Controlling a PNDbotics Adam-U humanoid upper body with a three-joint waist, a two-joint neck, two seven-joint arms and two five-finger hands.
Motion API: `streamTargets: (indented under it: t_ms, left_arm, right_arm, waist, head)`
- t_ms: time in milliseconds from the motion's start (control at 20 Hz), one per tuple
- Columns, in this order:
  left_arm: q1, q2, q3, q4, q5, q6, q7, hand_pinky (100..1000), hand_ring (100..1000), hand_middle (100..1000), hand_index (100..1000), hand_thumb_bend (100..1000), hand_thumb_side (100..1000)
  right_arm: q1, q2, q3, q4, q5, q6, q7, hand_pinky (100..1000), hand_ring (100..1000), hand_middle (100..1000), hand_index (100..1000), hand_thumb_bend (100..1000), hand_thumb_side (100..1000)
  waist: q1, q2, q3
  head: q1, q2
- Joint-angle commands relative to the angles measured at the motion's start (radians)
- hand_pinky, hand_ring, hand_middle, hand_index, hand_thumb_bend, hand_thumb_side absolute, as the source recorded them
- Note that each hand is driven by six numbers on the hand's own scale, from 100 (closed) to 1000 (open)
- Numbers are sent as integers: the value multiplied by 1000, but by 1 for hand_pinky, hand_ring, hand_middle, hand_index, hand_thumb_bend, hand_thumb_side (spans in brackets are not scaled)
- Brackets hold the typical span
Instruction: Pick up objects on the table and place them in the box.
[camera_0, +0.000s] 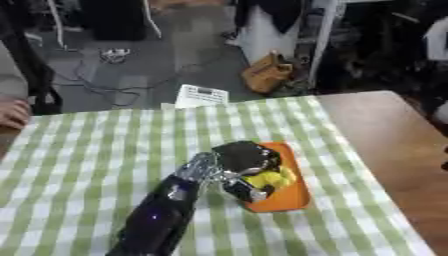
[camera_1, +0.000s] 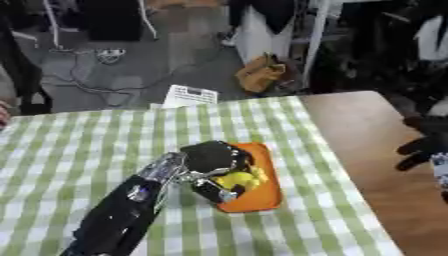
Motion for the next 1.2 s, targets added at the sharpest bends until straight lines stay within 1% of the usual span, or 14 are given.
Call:
streamTargets:
  t_ms: [50,100,200,400,600,650,750,800,850,900,950,1100,1150,1200]
  left_arm:
    - [-14,-4,15,-3,-37,6,54,781,885,903,896,236,693]
    - [-13,-4,17,0,-47,10,70,821,923,938,924,257,741]
    - [-12,-5,24,-5,-58,23,102,852,948,961,948,296,768]
    - [-11,-8,41,-32,-40,42,167,863,944,959,948,341,727]
    - [-5,-5,65,-60,19,62,231,853,930,951,942,301,693]
    - [-3,-1,73,-69,35,69,247,830,904,929,926,279,659]
    - [5,11,97,-93,66,82,279,795,872,897,904,217,675]
    - [11,16,112,-107,82,85,294,791,868,894,902,208,679]
    - [19,22,128,-121,97,85,310,763,847,874,893,100,755]
    - [29,28,145,-136,112,79,325,760,846,873,892,100,764]
    - [40,38,162,-151,127,68,339,732,827,852,883,100,822]
    - [88,76,207,-211,172,26,385,704,807,830,875,100,833]
    - [108,90,220,-231,187,12,399,685,794,818,866,147,850]
    - [130,102,234,-255,202,-3,415,685,794,818,866,147,850]
  right_arm:
    - [-8,-8,-5,-24,-7,-1,2,508,600,736,752,100,713]
    - [-7,-8,-5,-24,-6,-1,2,508,600,736,752,100,713]
    - [-7,-8,-6,-24,-6,-1,2,508,600,736,752,100,713]
    - [-6,-7,-6,-24,-6,-1,1,508,600,736,752,100,713]
    - [-5,-6,-7,-24,-5,-1,0,508,600,736,752,100,713]
    - [-4,-6,-8,-24,-5,0,-1,508,600,736,752,100,712]
    - [-2,-6,-11,-24,-4,0,-4,508,600,735,752,100,712]
    - [-1,-6,-12,-24,-3,0,-5,508,600,735,752,100,713]
    - [1,-6,-14,-24,-2,1,-6,508,601,735,752,100,712]
    - [2,-6,-15,-24,-1,1,-7,508,601,735,752,100,712]
    - [4,-6,-17,-24,0,2,-9,508,601,735,752,100,711]
    - [10,-12,-21,-24,4,4,-14,508,601,735,752,100,708]
    - [13,-15,-22,-24,5,5,-15,509,601,735,752,100,710]
    - [15,-18,-22,-24,7,5,-15,509,601,735,752,100,710]
  waist:
    - [-15,-34,-2]
    - [-15,-34,-2]
    - [-14,-34,-3]
    - [-15,-33,-1]
    - [-16,-33,1]
    - [-17,-33,3]
    - [-19,-34,10]
    - [-19,-35,12]
    - [-19,-36,16]
    - [-20,-36,19]
    - [-20,-38,24]
    - [-19,-44,41]
    - [-18,-48,50]
    - [-17,-52,57]
  head:
    - [0,-14]
    - [0,-15]
    - [1,-18]
    - [-1,-20]
    - [-1,-19]
    - [-3,-19]
    - [-6,-19]
    - [-7,-18]
    - [-11,-18]
    - [-14,-18]
    - [-19,-18]
    - [-30,-15]
    - [-33,-11]
    - [-35,-6]
